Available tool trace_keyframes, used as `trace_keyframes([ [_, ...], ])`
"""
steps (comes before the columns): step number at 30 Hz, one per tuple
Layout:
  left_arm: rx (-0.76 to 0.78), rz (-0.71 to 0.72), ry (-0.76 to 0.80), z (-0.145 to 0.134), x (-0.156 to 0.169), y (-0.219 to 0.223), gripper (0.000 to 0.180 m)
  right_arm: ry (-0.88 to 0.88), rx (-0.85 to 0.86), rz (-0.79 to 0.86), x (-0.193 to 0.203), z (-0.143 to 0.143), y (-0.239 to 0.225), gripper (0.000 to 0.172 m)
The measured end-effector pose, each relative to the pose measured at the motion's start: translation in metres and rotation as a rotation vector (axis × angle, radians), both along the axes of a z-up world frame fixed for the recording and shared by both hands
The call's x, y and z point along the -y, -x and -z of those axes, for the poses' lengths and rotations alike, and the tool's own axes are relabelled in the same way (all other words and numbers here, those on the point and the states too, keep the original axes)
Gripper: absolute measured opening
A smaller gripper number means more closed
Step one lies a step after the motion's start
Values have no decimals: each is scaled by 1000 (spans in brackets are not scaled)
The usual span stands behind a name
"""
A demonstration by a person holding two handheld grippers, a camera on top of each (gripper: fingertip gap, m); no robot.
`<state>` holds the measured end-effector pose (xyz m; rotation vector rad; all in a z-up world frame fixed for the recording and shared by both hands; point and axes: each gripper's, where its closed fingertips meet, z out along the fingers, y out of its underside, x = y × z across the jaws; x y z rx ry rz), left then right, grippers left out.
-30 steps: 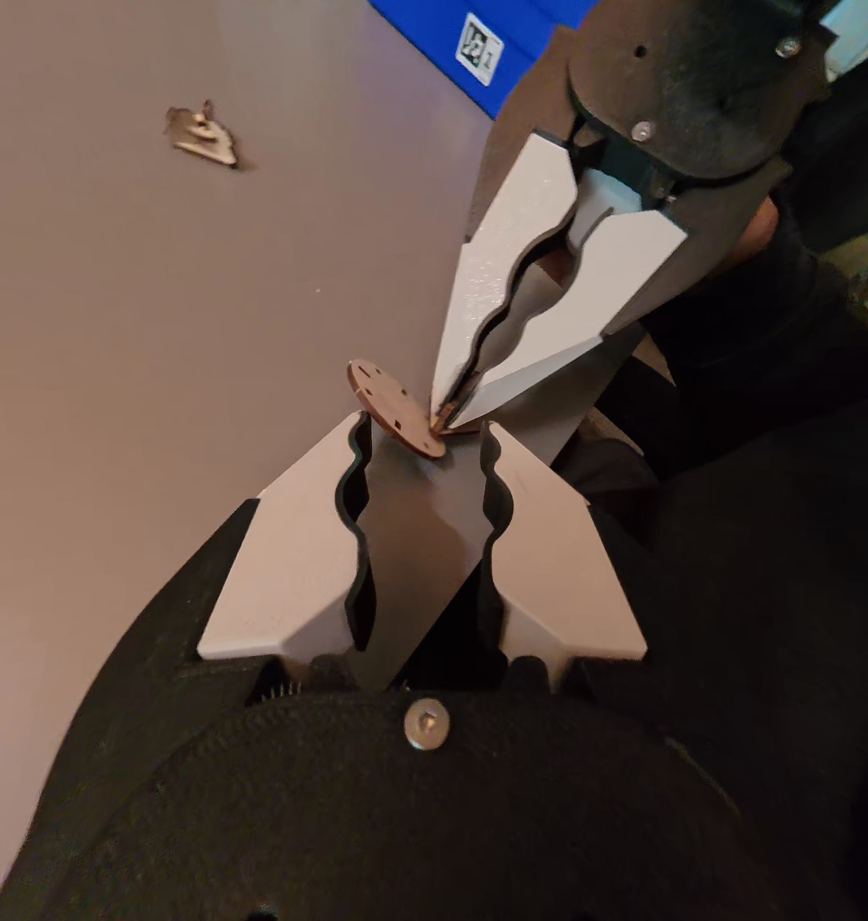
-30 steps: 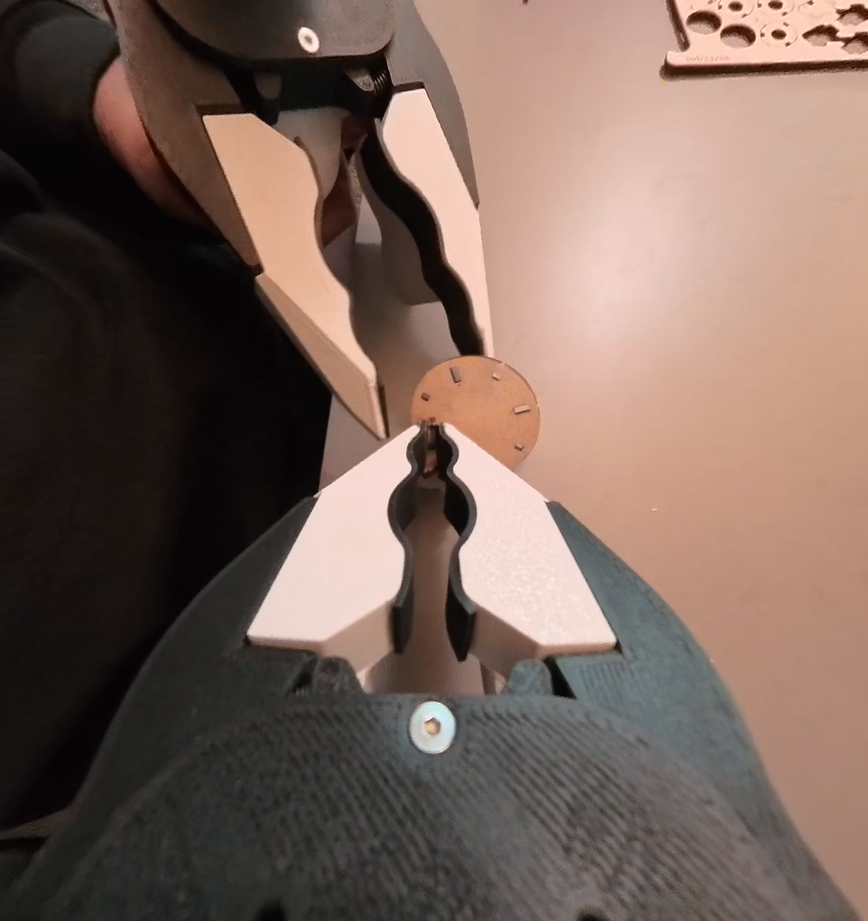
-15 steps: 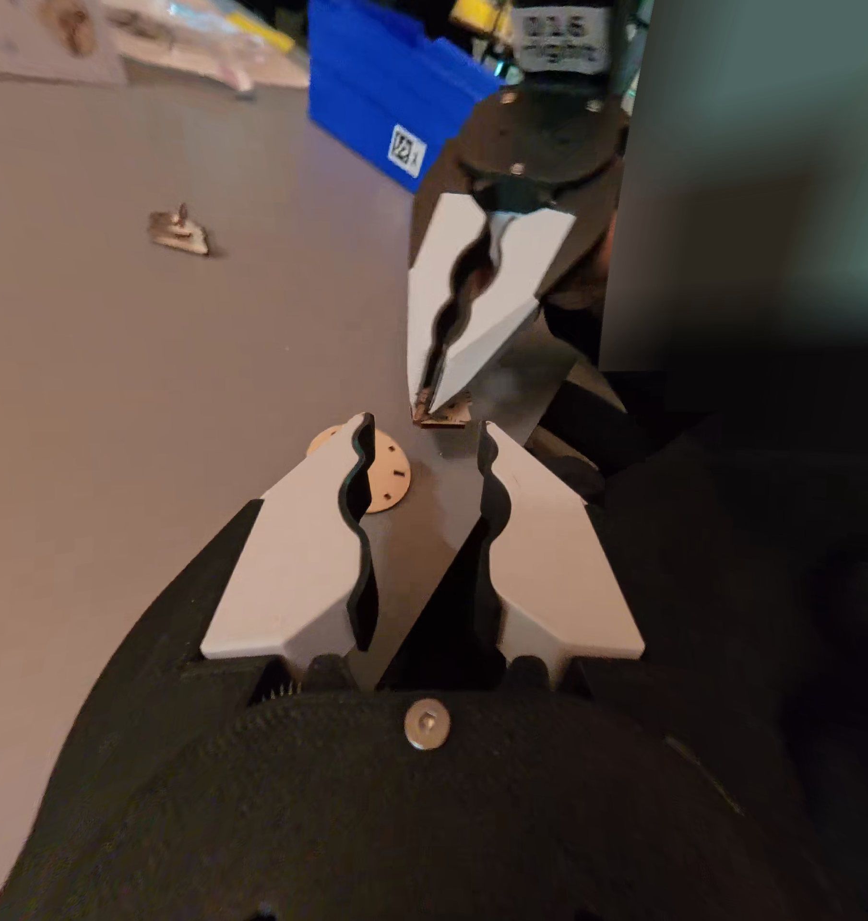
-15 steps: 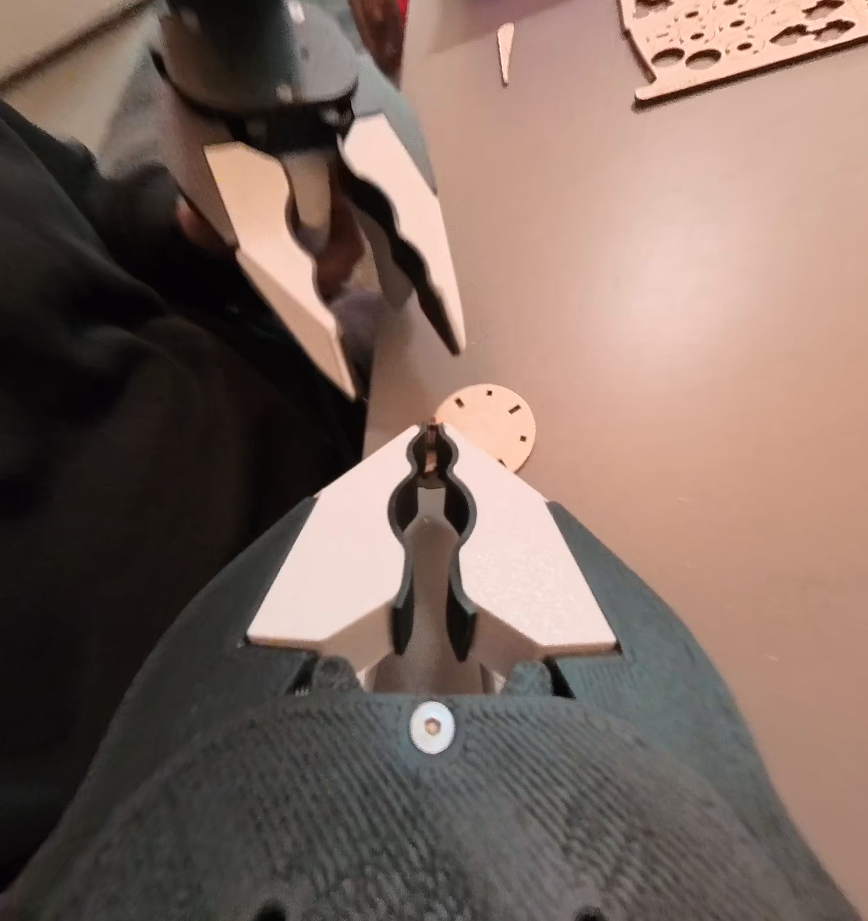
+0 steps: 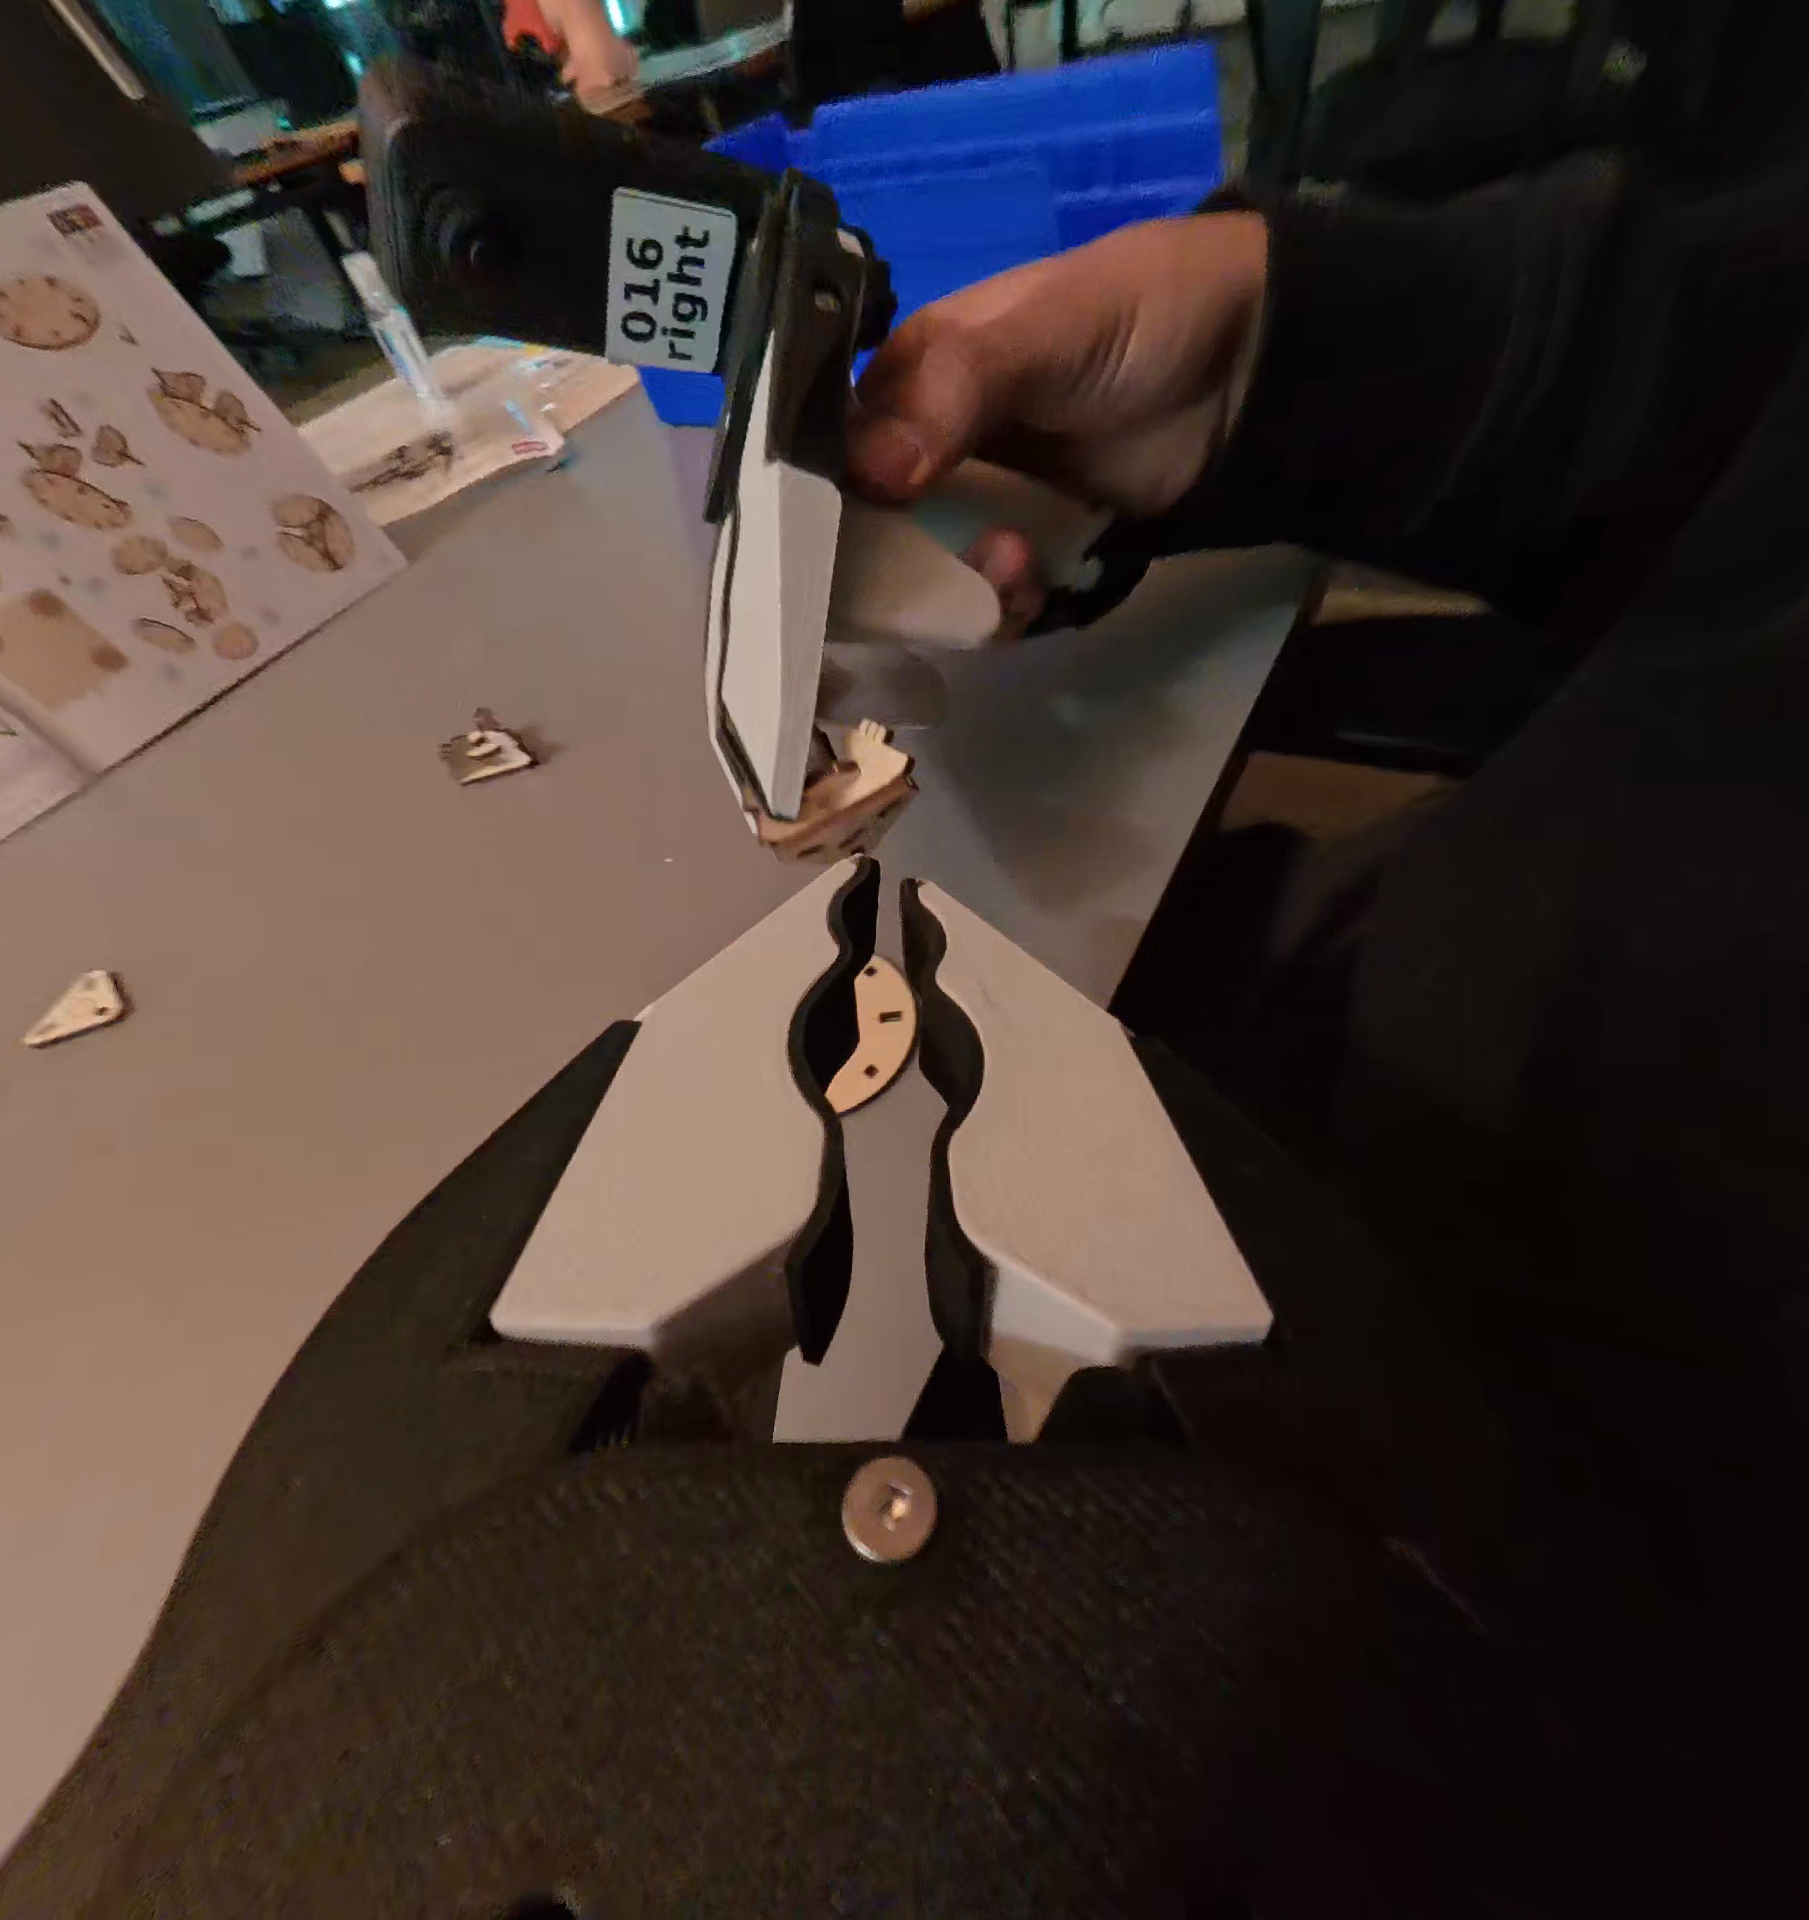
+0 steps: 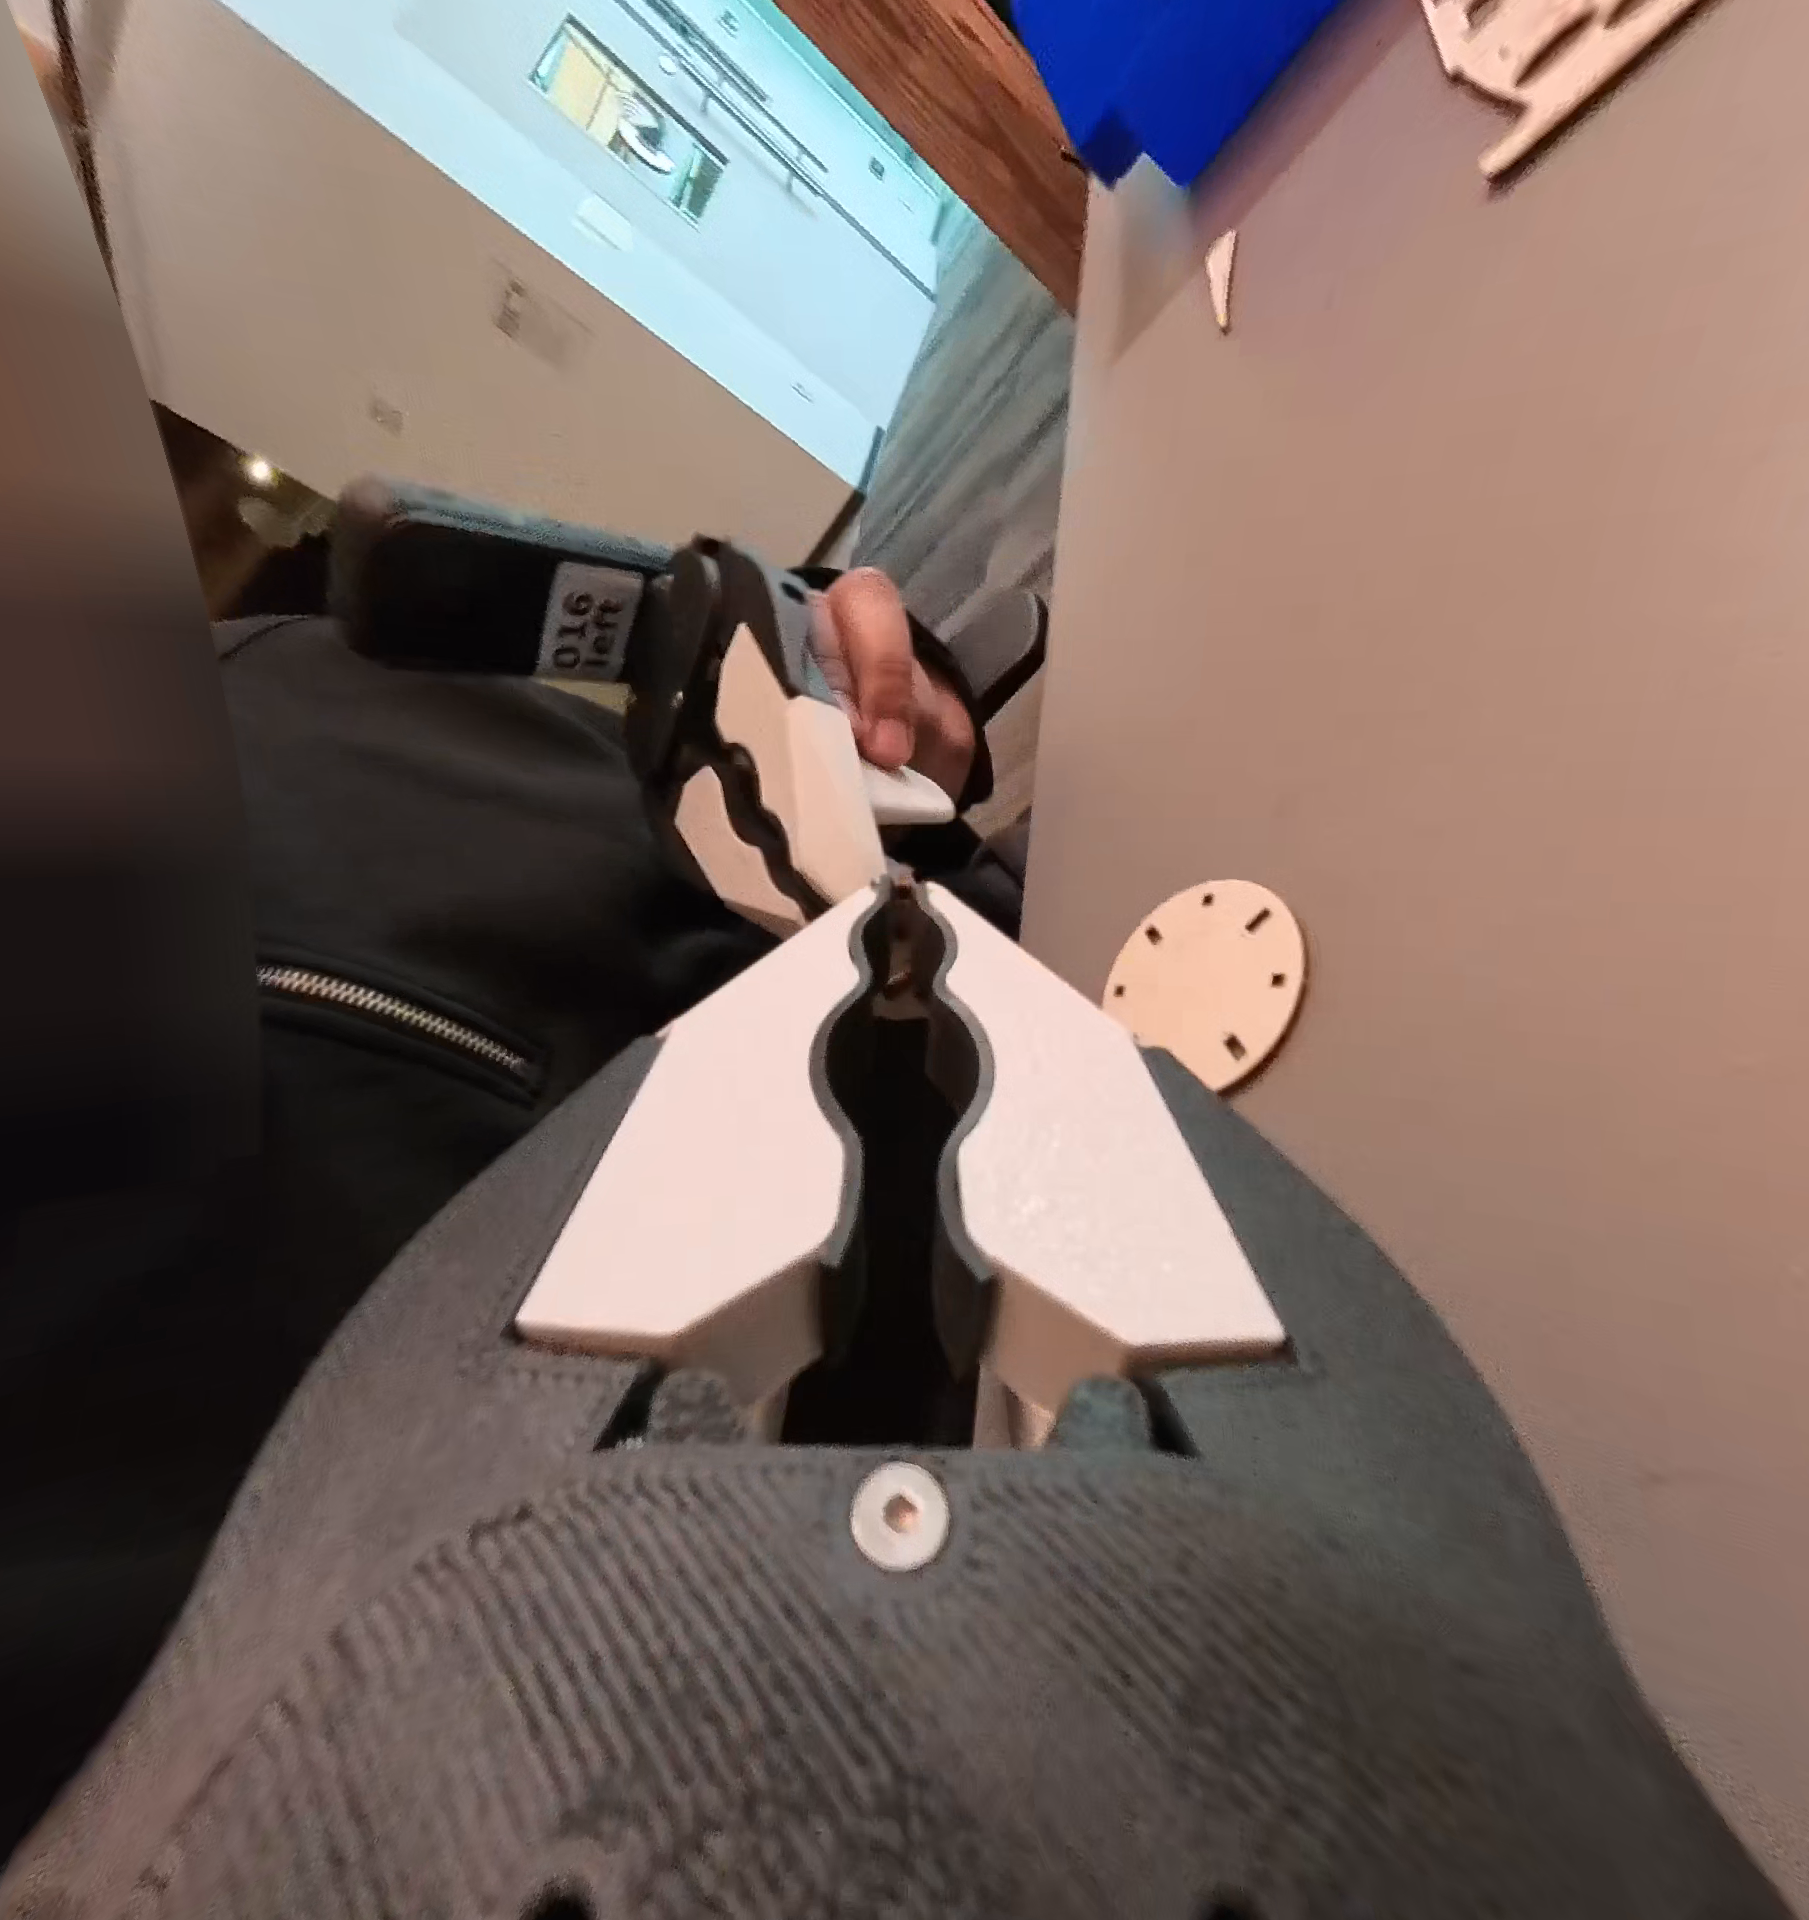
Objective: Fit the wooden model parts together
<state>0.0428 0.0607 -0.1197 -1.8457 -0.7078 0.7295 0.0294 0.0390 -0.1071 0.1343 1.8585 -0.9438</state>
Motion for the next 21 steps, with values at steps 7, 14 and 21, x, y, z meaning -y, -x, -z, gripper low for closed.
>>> trace_keyframes([
  [7,-51,-31,163,12,-2,5,8,-175,14,-52,-1,26,-7,1],
  [14,-61,-30,235,20,-2,7,6,-204,86,-67,3,31,-8,1],
  [21,-68,-16,234,20,-4,5,3,-159,91,-80,5,28,-10,1],
])
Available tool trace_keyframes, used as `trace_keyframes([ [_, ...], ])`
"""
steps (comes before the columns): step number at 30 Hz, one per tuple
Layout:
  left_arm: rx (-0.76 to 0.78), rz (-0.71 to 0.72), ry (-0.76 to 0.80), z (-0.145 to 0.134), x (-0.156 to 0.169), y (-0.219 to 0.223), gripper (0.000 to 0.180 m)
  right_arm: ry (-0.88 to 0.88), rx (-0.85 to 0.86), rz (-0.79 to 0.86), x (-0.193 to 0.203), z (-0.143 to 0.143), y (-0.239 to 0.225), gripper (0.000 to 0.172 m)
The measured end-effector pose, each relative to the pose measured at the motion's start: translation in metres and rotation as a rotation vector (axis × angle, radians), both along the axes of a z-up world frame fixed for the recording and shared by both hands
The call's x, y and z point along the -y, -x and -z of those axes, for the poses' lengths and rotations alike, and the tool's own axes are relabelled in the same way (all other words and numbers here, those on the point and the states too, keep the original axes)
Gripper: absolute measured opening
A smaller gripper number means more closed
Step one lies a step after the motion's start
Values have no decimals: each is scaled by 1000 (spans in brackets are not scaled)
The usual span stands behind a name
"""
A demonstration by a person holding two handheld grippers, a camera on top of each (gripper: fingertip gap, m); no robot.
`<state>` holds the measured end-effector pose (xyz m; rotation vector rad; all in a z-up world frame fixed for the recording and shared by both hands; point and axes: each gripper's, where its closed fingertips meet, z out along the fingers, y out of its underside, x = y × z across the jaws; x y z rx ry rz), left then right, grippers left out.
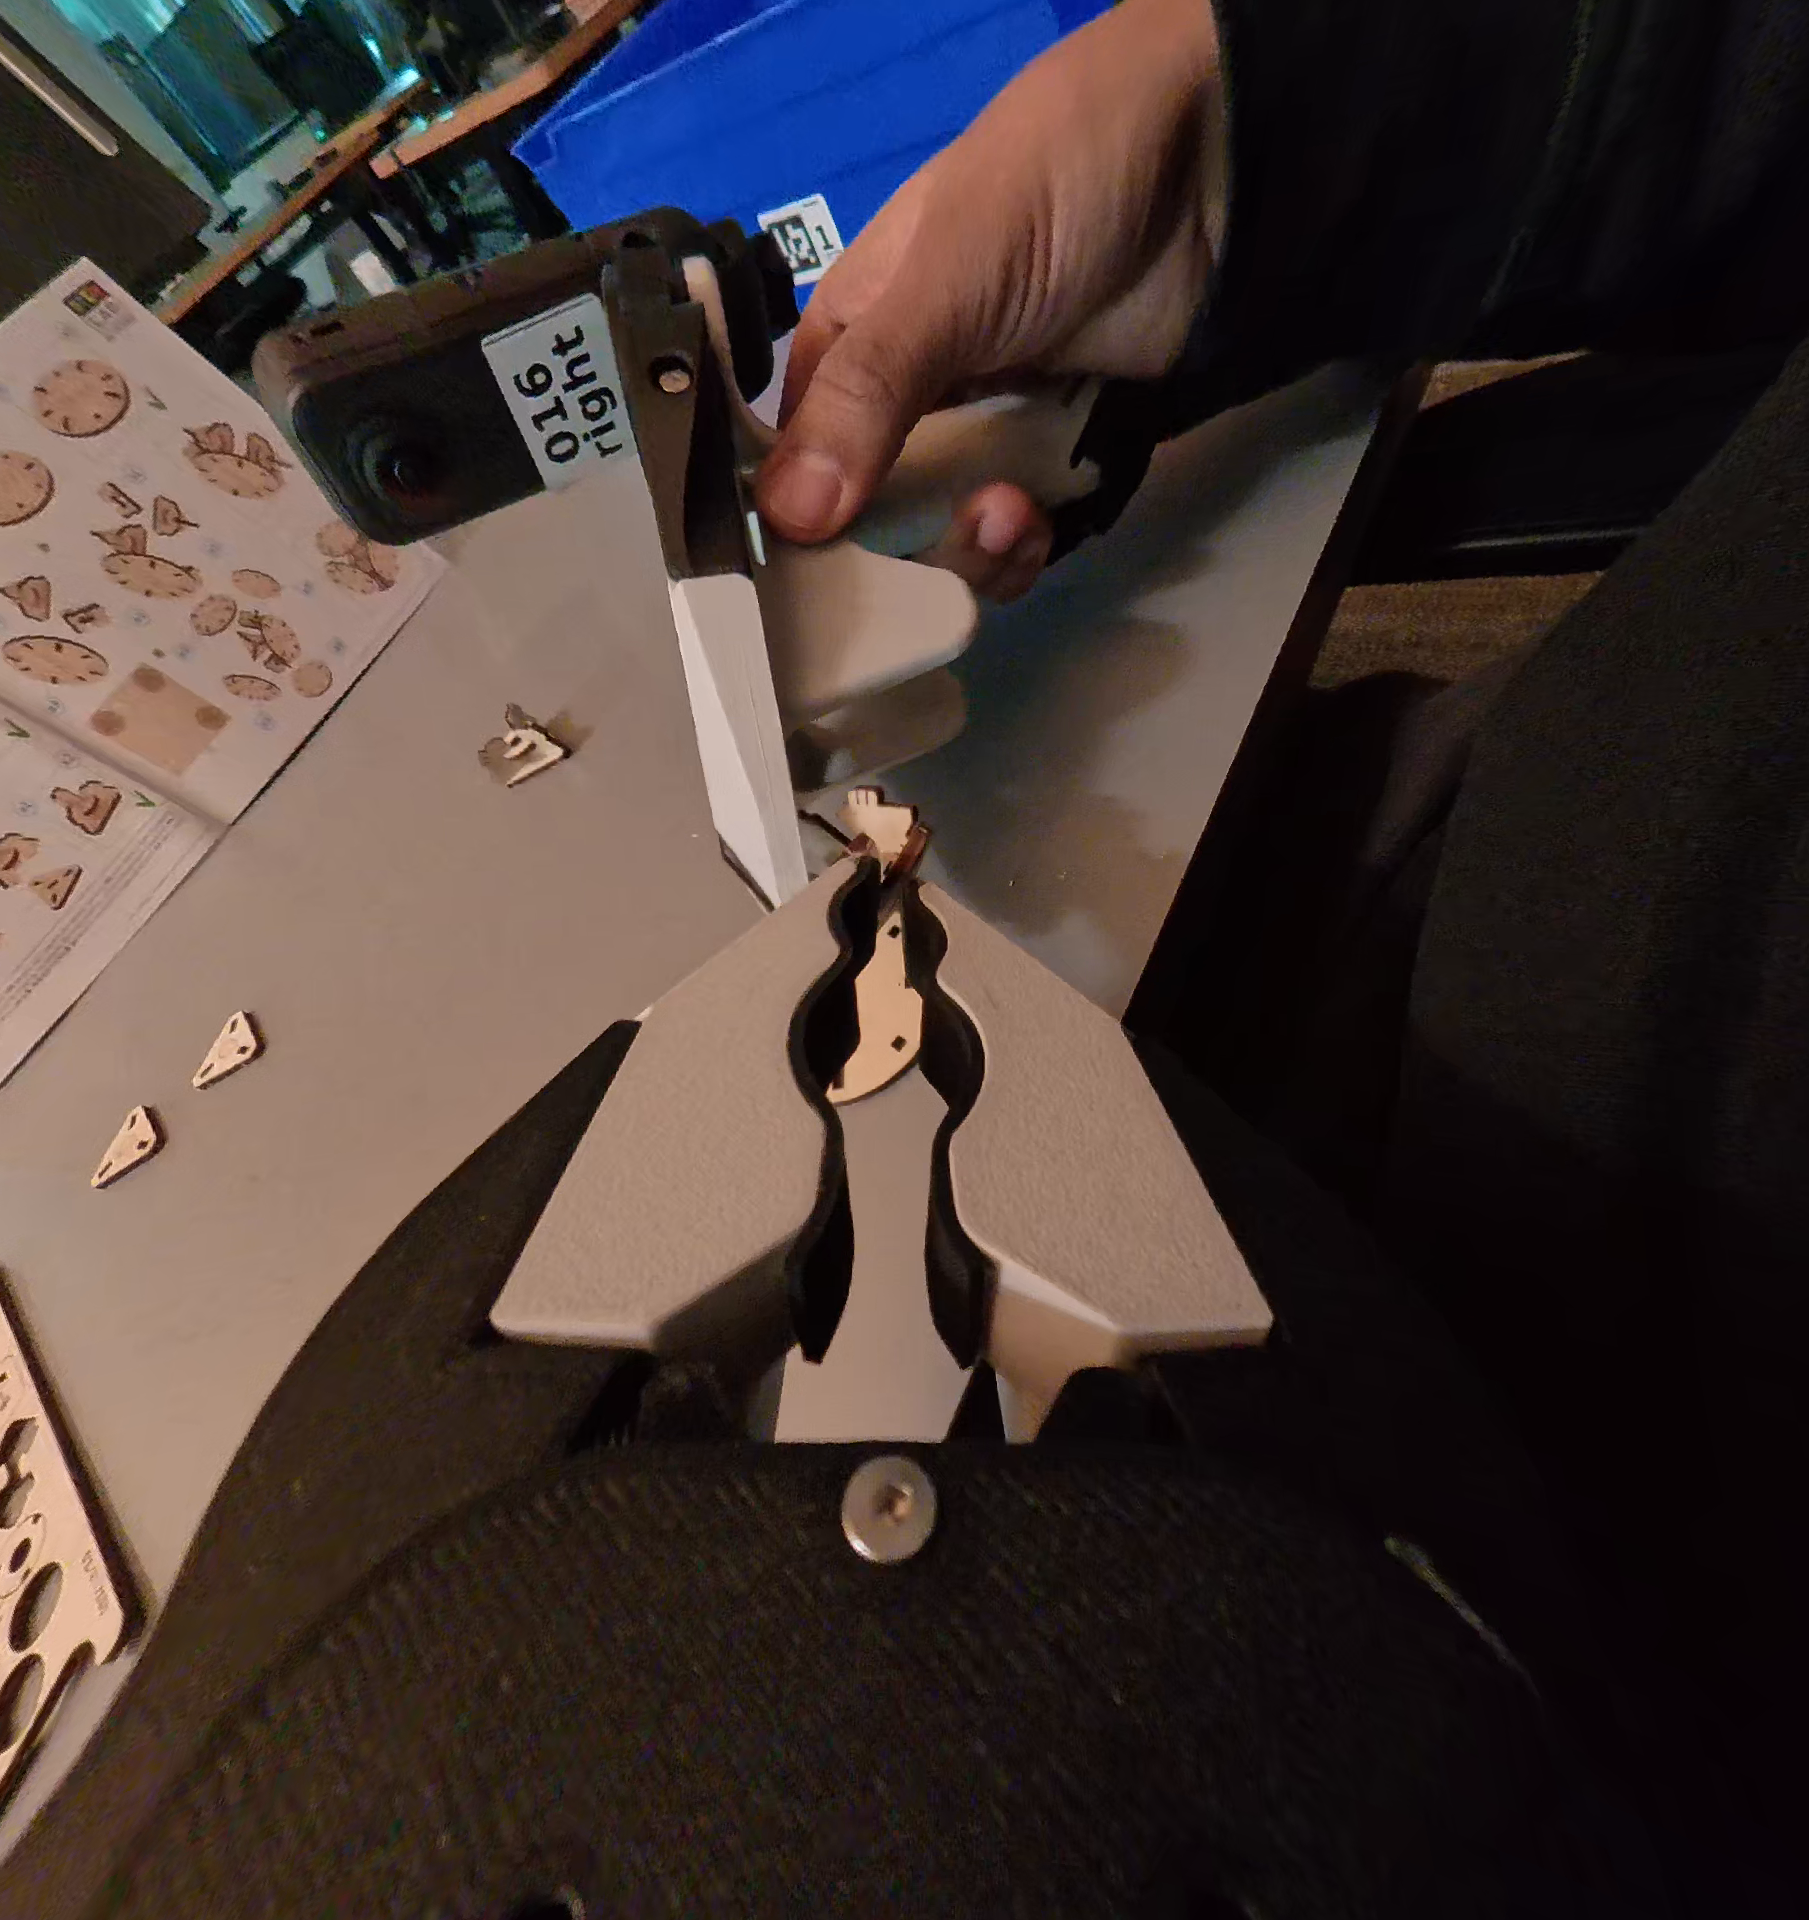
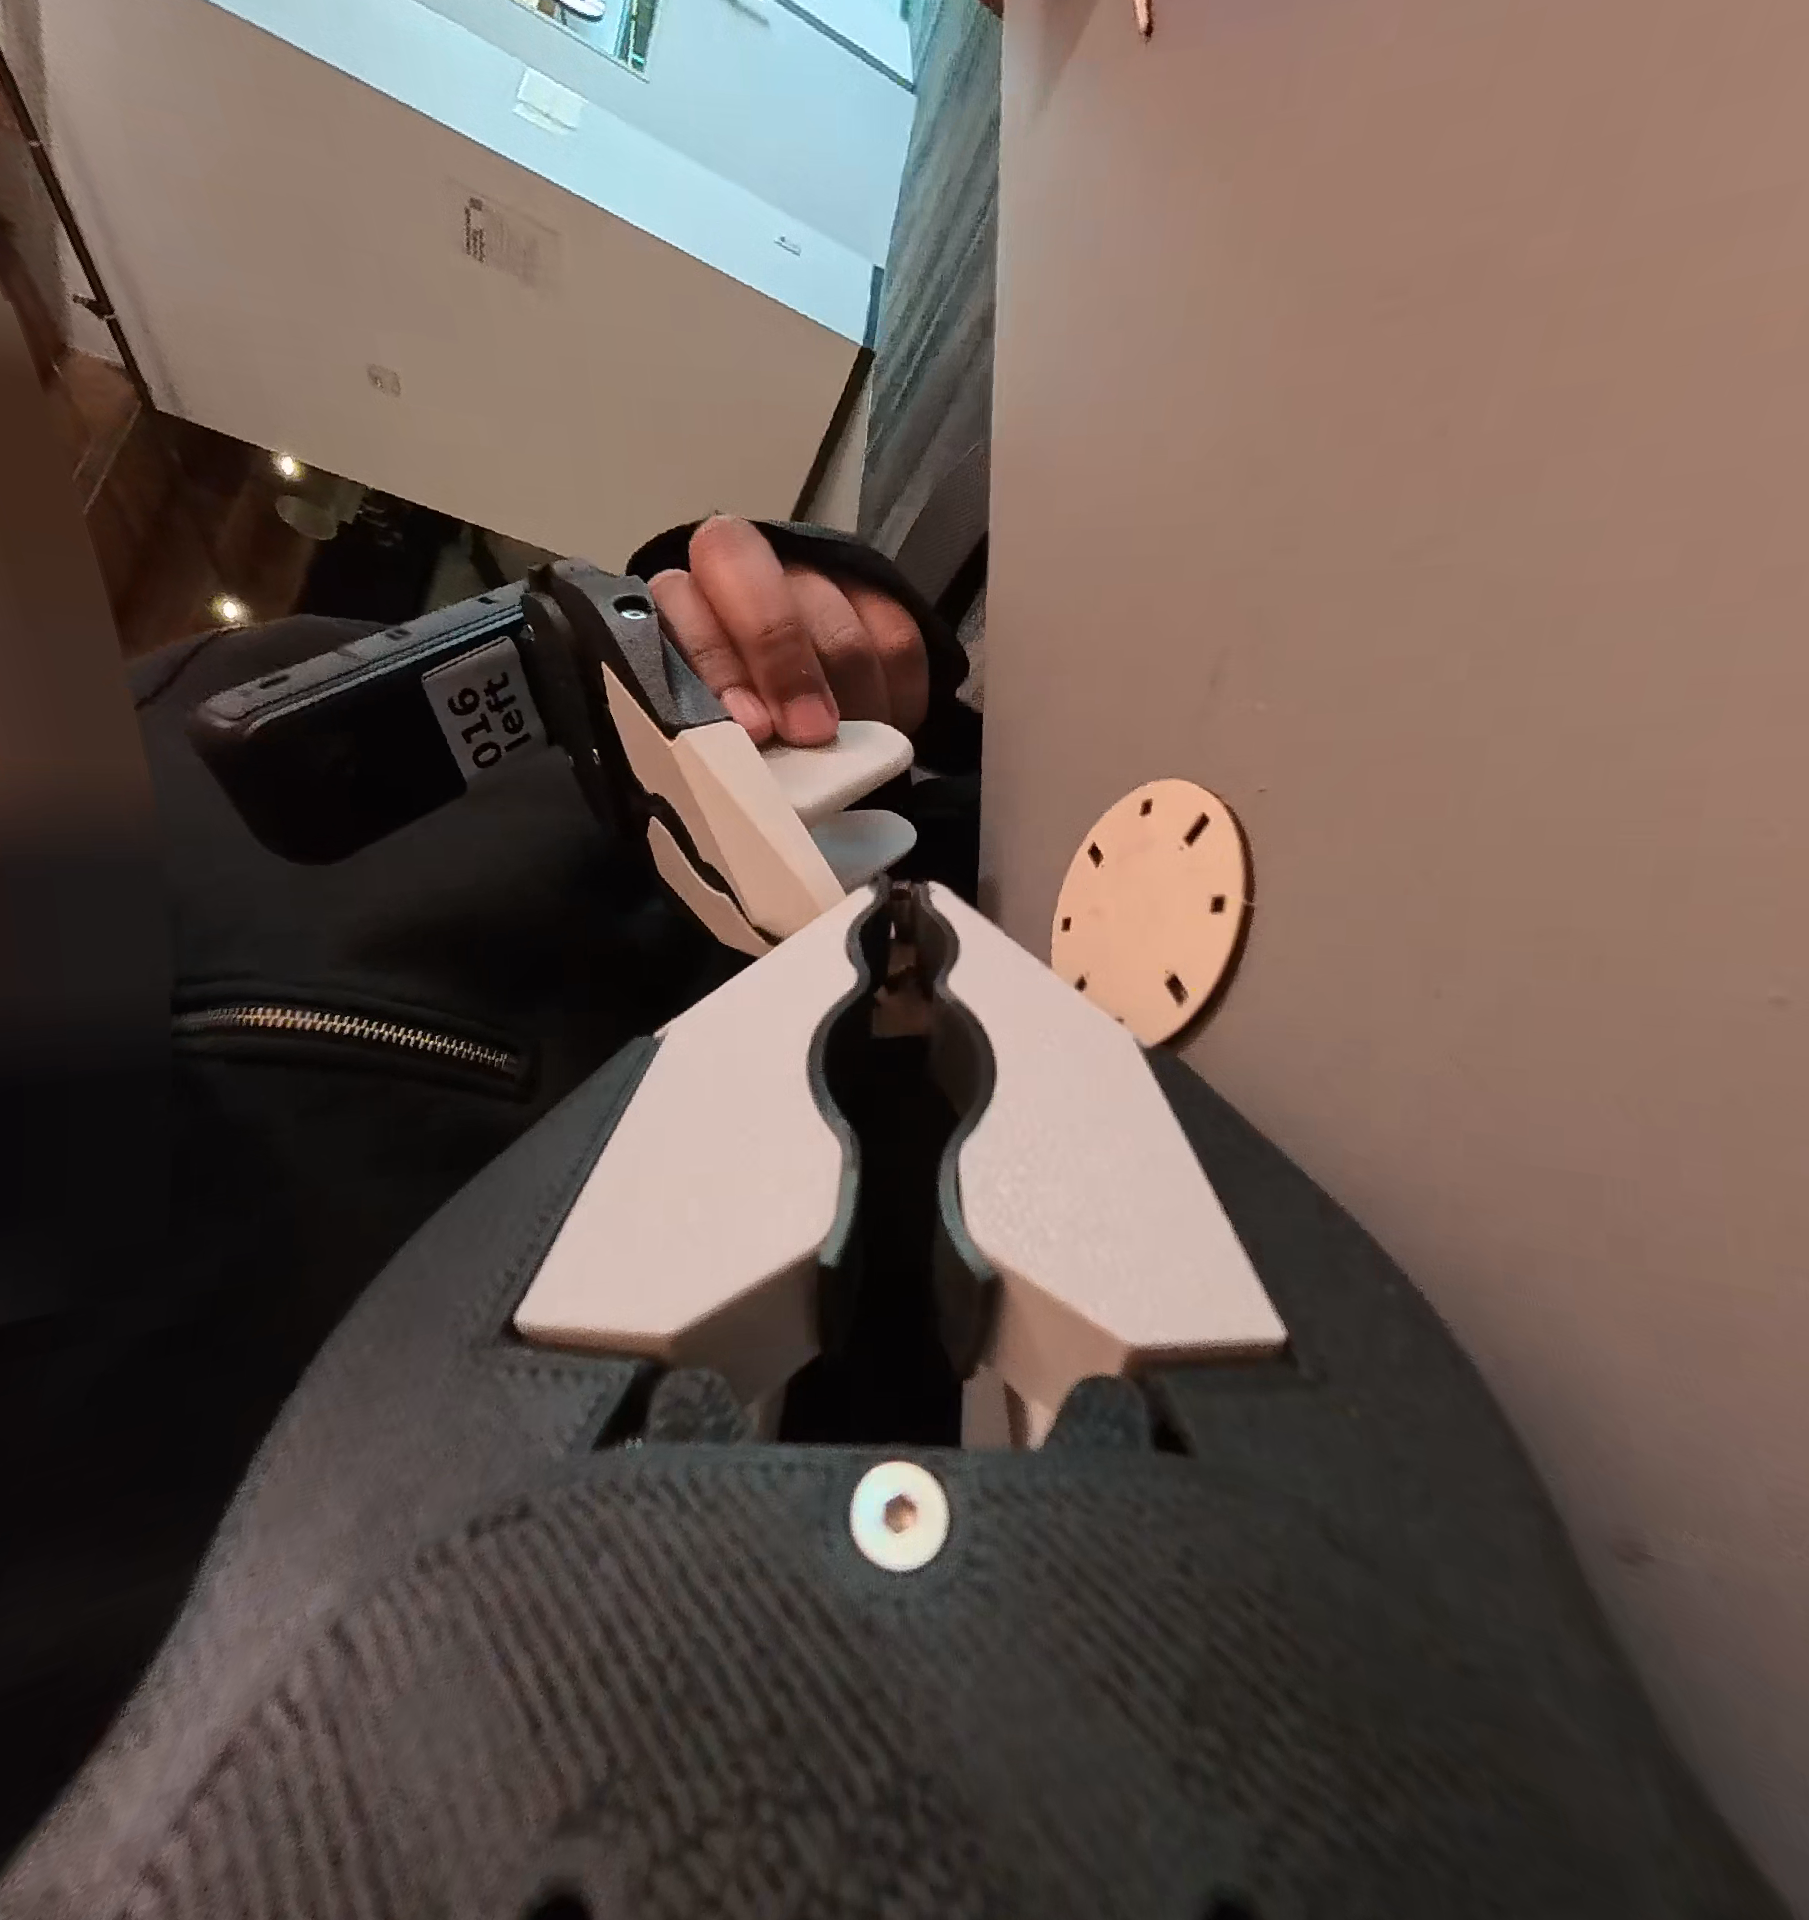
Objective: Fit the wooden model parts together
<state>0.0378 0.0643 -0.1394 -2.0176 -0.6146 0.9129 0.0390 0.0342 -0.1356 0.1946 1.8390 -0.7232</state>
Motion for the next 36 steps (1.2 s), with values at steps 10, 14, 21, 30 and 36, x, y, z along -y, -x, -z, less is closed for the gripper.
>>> trace_keyframes([
  [10,-10,-4,-180,-19,5,1,3,279,-126,131,8,-34,26,25],
  [14,45,46,-416,-35,7,-3,2,626,-311,117,-9,-74,22,40],
  [21,116,122,-654,-51,17,-7,2,788,-772,59,-15,-61,16,70],
  [30,145,200,-635,-48,5,-16,2,876,-878,-204,-14,-34,-16,43],
  [36,161,253,-643,-49,-1,-22,2,850,-810,-284,-15,-30,-22,31],
])
